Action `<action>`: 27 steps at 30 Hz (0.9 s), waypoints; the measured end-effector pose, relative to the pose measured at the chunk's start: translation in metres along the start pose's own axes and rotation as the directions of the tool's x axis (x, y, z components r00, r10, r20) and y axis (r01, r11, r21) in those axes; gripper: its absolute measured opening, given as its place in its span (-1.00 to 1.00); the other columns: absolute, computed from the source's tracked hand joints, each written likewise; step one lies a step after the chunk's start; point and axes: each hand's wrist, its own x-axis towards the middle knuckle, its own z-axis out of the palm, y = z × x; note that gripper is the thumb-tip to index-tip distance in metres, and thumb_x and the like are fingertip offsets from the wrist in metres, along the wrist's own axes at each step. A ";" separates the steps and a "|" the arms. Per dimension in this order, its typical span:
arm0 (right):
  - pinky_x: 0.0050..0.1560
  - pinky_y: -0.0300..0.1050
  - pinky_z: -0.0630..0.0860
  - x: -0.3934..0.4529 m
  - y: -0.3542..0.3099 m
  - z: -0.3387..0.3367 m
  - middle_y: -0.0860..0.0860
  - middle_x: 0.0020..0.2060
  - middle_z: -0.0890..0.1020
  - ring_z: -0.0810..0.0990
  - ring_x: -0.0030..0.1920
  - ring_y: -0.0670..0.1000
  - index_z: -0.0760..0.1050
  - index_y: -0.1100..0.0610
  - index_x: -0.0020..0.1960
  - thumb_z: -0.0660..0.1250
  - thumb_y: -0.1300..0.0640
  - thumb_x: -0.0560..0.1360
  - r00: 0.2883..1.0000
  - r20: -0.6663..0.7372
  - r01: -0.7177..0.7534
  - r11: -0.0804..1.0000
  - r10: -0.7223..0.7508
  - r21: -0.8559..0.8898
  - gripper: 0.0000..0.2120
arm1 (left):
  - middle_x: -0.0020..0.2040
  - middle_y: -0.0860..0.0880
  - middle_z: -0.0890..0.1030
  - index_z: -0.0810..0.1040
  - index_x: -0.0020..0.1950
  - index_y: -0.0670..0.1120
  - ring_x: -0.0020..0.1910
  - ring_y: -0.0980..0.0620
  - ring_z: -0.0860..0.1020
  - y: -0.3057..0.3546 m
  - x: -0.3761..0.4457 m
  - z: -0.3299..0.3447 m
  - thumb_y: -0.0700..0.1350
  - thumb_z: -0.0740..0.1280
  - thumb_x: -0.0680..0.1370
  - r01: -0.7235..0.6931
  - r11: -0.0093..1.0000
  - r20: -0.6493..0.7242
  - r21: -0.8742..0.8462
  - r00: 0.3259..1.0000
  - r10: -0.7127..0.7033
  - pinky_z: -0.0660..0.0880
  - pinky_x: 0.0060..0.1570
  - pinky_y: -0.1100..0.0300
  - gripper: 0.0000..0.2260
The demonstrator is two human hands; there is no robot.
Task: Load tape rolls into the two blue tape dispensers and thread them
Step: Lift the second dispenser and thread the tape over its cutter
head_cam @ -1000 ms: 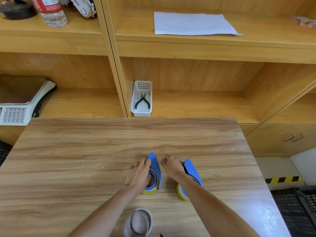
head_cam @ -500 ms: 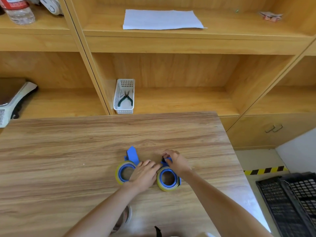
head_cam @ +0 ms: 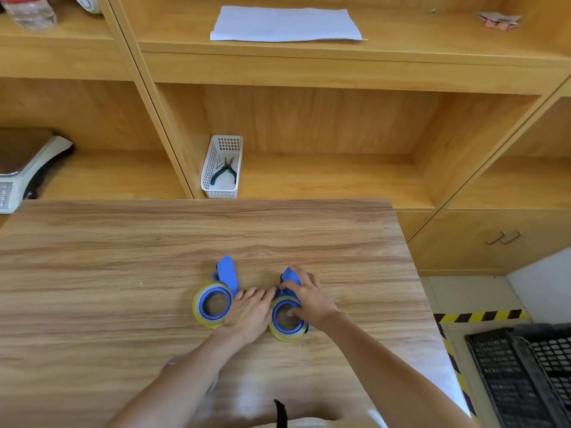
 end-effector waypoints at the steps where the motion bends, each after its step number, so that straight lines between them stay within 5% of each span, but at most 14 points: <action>1: 0.23 0.09 0.49 0.000 0.001 0.003 -0.05 0.58 -0.09 0.33 0.38 0.19 0.16 -0.15 0.51 0.43 0.13 0.47 0.999 0.029 -0.016 1.000 0.016 -0.007 -0.28 | 0.38 -0.03 0.48 0.09 0.59 -0.06 0.40 -0.06 0.35 0.000 0.000 0.000 -0.02 0.14 0.64 0.016 1.000 -0.004 -0.009 1.000 -0.016 0.25 0.39 0.01 -0.47; 4: -0.13 0.05 0.60 0.002 0.002 0.011 -0.08 0.57 -0.24 0.61 -0.12 0.20 -0.17 -0.32 0.52 0.35 0.24 0.51 0.999 0.023 -0.030 0.999 0.030 -0.021 -0.08 | 0.29 -0.05 0.54 -0.07 0.61 -0.06 0.34 -0.07 0.40 0.000 -0.002 -0.002 -0.01 0.15 0.63 0.053 0.998 -0.047 -0.027 0.997 -0.054 0.29 0.34 0.04 -0.38; 6: -0.21 0.03 0.59 0.004 0.002 0.011 -0.06 0.58 -0.23 0.60 -0.22 0.19 -0.22 -0.35 0.51 0.34 0.26 0.52 0.998 0.015 -0.053 0.998 0.053 0.024 -0.05 | 0.25 -0.05 0.56 -0.15 0.61 -0.05 0.31 -0.08 0.42 -0.002 -0.003 -0.003 0.00 0.15 0.63 0.052 0.998 -0.060 -0.020 0.997 -0.053 0.30 0.33 0.05 -0.35; 12: -0.05 -0.01 0.54 0.001 0.006 0.007 0.03 0.55 0.10 0.60 0.13 0.20 -0.05 -0.31 0.52 0.25 0.42 0.48 0.996 0.003 -0.093 0.972 0.094 0.214 -0.09 | 0.27 -0.07 0.54 -0.22 0.60 -0.03 0.34 -0.07 0.40 0.004 -0.003 -0.011 0.08 0.07 0.67 0.055 0.997 -0.055 -0.049 0.997 -0.058 0.35 0.32 0.06 -0.37; 20: 0.31 -0.06 0.42 -0.006 0.005 -0.004 -0.05 0.49 0.24 0.35 0.43 0.04 0.08 -0.28 0.51 0.33 0.38 0.47 0.965 -0.237 0.024 0.864 0.111 0.503 -0.15 | 0.44 -0.12 0.40 -0.16 0.60 0.11 0.30 -0.16 0.48 0.018 -0.004 -0.031 0.24 -0.06 0.64 0.234 0.866 0.098 -0.442 0.972 -0.212 0.46 0.01 0.05 -0.42; 24: 0.22 -0.03 0.48 -0.006 0.000 -0.016 -0.05 0.46 0.28 0.35 0.41 0.03 0.08 -0.29 0.51 0.33 0.37 0.48 0.950 -0.302 0.085 0.863 0.081 0.498 -0.16 | -0.01 -0.07 0.57 -0.17 0.59 0.16 -0.08 -0.10 0.57 0.019 -0.008 -0.044 0.27 -0.06 0.63 0.210 0.880 0.076 -0.426 0.977 -0.197 0.44 -0.21 0.06 -0.42; 25: 0.22 -0.02 0.49 -0.007 -0.002 -0.017 -0.05 0.45 0.28 0.35 0.41 0.02 0.07 -0.30 0.50 0.32 0.37 0.48 0.946 -0.312 0.089 0.862 0.084 0.500 -0.15 | -0.09 -0.04 0.57 -0.18 0.58 0.19 -0.13 -0.08 0.57 0.018 -0.009 -0.045 0.31 -0.04 0.61 0.211 0.867 0.099 -0.451 0.977 -0.187 0.47 -0.18 0.04 -0.40; 27: 0.18 -0.04 0.50 -0.009 -0.005 -0.019 -0.07 0.43 0.29 0.37 0.37 0.00 0.04 -0.33 0.49 0.31 0.38 0.49 0.939 -0.332 0.094 0.855 0.095 0.510 -0.14 | 0.20 0.02 0.57 -0.20 0.57 0.22 0.19 -0.07 0.56 0.014 -0.008 -0.043 0.36 0.07 0.57 0.258 0.721 0.198 -0.643 0.965 -0.169 0.47 0.12 0.04 -0.31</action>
